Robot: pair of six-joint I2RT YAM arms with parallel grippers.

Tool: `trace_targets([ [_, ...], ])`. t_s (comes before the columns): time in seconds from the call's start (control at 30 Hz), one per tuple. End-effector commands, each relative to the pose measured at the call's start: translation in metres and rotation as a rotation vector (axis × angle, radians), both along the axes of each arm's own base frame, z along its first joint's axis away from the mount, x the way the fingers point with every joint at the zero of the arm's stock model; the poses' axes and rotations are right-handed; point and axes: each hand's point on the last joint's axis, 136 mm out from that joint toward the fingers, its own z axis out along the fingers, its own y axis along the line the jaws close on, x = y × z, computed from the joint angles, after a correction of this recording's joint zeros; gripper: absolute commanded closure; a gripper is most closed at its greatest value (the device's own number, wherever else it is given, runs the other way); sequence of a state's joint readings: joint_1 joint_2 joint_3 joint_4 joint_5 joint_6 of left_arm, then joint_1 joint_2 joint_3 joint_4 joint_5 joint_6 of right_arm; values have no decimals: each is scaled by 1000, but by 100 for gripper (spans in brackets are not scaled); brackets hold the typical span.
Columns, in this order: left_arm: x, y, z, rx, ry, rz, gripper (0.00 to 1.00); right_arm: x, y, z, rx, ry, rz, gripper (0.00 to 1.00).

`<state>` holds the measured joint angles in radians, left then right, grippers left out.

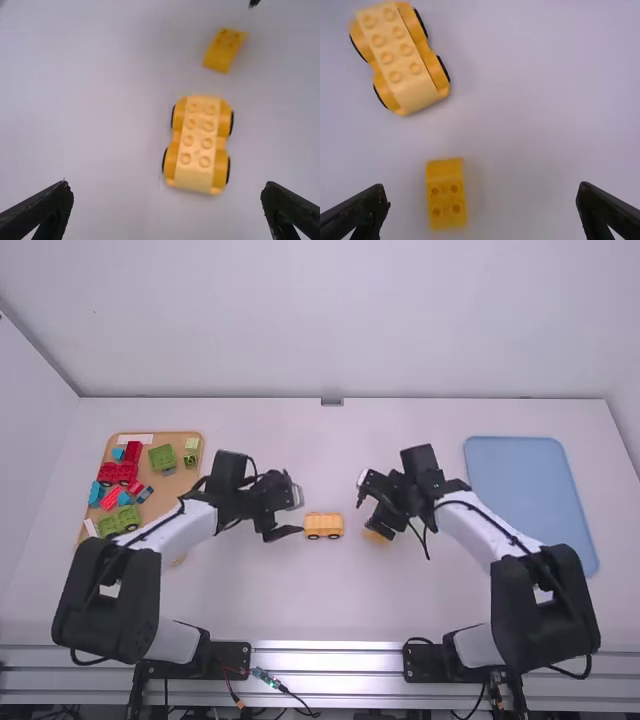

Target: Assemble lego blocks to make yellow taxi

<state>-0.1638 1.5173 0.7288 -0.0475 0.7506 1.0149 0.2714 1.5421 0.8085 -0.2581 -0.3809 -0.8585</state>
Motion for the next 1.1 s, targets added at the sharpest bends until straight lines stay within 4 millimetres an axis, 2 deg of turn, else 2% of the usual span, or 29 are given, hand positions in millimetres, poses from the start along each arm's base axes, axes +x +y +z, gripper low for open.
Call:
trace_targets([
  [0.0, -21, -15, 4, -117, 4, -104, 3, -22, 4, -15, 101, 32, 43, 1],
  [0.17, -25, -23, -6, -189, 20, -137, 1, -27, -4, -29, 184, -29, 30, 1],
  [0.33, -15, -26, -24, -206, 50, -116, 1, -35, -18, -38, 177, -35, 41, 0],
  [0.4, -13, -27, -30, -216, 60, -116, 1, -40, -17, -39, 190, -45, 84, 6],
  [0.5, -14, -31, -32, -252, 79, -129, 1, -44, -18, -39, 201, -60, 110, 9],
  [0.73, -13, -34, -41, -279, 88, -146, 1, -42, -20, -40, 209, -57, 102, 10],
  [0.87, -12, -38, -48, -272, 107, -152, 1, -37, -15, -52, 220, -41, 91, 12],
  [1.07, -12, -38, -49, -270, 114, -151, 1, -31, -19, -66, 218, 30, 75, 22],
])
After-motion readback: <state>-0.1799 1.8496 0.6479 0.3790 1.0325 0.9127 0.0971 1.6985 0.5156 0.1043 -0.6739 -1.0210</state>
